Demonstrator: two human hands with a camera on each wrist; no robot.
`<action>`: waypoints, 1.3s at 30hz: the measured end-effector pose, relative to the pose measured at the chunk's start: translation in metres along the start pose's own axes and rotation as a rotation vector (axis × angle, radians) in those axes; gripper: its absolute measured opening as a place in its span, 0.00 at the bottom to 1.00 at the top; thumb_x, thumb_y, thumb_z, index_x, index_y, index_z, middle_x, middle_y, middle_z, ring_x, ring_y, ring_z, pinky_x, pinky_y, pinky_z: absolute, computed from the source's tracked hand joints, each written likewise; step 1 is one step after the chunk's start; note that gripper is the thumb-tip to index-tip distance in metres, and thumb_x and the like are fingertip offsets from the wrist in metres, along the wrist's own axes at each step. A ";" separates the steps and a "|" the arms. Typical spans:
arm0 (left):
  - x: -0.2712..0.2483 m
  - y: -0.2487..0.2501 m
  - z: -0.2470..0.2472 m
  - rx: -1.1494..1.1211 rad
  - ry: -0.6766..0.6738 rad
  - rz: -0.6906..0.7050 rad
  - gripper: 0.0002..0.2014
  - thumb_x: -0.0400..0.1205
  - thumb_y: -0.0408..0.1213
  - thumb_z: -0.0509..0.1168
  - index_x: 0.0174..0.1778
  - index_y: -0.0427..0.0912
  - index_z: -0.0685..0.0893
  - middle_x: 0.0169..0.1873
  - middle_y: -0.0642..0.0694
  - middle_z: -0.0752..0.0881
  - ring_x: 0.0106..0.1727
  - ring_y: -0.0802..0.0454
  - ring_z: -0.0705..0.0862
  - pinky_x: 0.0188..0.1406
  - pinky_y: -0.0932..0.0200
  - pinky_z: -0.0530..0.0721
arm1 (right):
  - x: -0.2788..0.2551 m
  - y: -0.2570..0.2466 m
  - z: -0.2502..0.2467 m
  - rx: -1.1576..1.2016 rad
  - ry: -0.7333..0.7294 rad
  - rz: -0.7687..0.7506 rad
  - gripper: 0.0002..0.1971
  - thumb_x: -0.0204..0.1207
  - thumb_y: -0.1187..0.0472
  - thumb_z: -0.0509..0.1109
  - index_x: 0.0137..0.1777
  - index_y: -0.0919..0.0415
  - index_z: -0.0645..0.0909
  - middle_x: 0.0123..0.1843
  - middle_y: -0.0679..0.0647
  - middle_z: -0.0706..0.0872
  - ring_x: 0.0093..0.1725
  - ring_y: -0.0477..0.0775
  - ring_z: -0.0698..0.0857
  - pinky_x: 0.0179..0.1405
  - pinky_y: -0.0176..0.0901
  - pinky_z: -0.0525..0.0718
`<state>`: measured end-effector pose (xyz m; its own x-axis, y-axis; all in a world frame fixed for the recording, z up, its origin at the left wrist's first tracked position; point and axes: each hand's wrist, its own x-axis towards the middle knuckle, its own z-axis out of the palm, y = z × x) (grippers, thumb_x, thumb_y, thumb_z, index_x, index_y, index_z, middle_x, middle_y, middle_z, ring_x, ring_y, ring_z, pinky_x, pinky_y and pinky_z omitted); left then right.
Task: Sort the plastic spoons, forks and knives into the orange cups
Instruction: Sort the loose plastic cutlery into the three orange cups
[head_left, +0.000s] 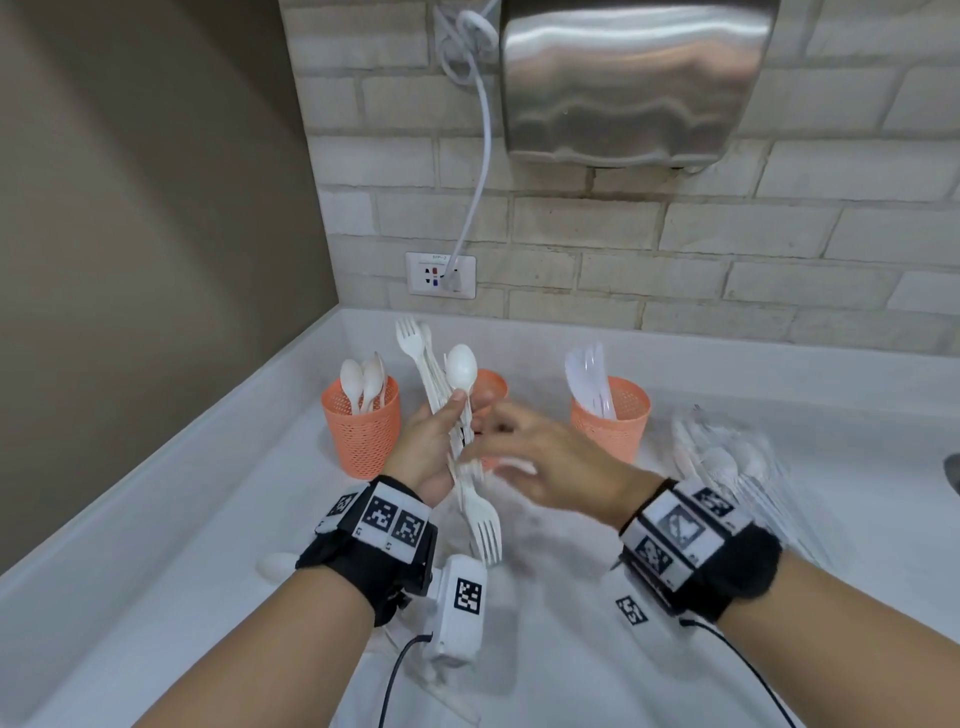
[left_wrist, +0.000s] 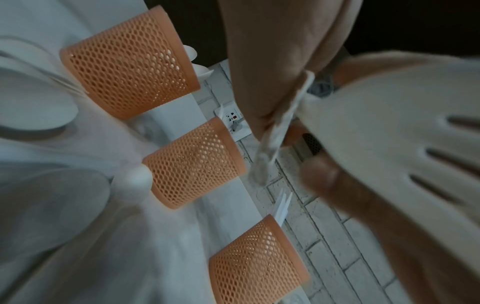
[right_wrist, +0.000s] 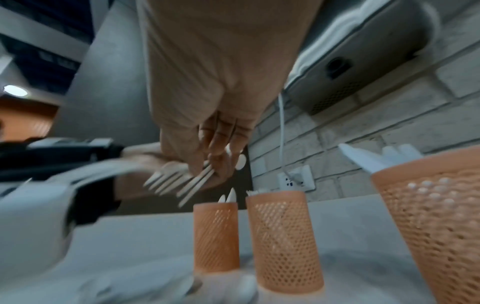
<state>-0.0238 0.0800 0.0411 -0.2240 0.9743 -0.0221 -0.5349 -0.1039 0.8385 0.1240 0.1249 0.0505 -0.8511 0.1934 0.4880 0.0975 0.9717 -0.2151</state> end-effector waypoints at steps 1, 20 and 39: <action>-0.001 0.002 -0.001 0.016 0.004 -0.008 0.12 0.86 0.36 0.54 0.52 0.33 0.81 0.30 0.47 0.89 0.29 0.53 0.88 0.26 0.61 0.86 | -0.001 -0.003 0.006 -0.060 -0.060 -0.027 0.18 0.69 0.68 0.70 0.57 0.54 0.84 0.48 0.58 0.79 0.52 0.49 0.74 0.44 0.39 0.77; -0.003 0.005 -0.020 0.243 -0.063 0.123 0.11 0.87 0.38 0.54 0.40 0.38 0.74 0.24 0.52 0.76 0.21 0.57 0.69 0.21 0.65 0.72 | 0.031 -0.023 -0.022 0.706 0.488 0.435 0.04 0.81 0.62 0.63 0.46 0.58 0.78 0.33 0.51 0.79 0.34 0.45 0.77 0.36 0.32 0.76; -0.023 -0.010 0.001 0.482 -0.195 0.096 0.14 0.85 0.40 0.57 0.65 0.43 0.75 0.34 0.48 0.78 0.23 0.60 0.69 0.23 0.67 0.69 | 0.048 0.001 -0.022 0.871 0.429 0.772 0.07 0.74 0.68 0.69 0.47 0.73 0.80 0.40 0.67 0.84 0.34 0.57 0.85 0.35 0.45 0.82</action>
<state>-0.0124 0.0585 0.0340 -0.0735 0.9888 0.1302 -0.0741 -0.1357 0.9880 0.0947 0.1379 0.0923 -0.4696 0.8632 0.1856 -0.0168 0.2015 -0.9793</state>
